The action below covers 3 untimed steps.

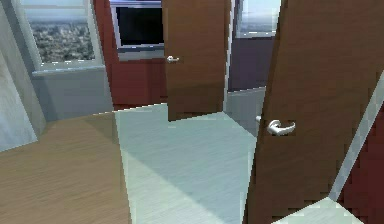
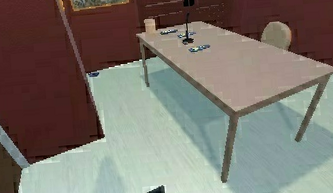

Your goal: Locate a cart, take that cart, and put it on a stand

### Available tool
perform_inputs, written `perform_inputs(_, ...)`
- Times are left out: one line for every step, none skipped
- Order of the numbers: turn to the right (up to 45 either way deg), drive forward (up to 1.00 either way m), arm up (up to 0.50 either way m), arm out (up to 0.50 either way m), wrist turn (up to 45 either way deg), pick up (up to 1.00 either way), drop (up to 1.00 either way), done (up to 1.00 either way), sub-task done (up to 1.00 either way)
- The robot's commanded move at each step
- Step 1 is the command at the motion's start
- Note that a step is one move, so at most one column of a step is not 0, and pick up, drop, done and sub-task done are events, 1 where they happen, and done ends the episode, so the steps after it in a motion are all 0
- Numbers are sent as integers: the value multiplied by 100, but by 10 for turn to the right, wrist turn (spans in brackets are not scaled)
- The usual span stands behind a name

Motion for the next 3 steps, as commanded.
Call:
perform_inputs(0,0,0,50,0,0,0,0,0)
perform_inputs(0,0,0,0,450,0,0,0,0)
perform_inputs(0,0,0,0,450,0,0,0,0)
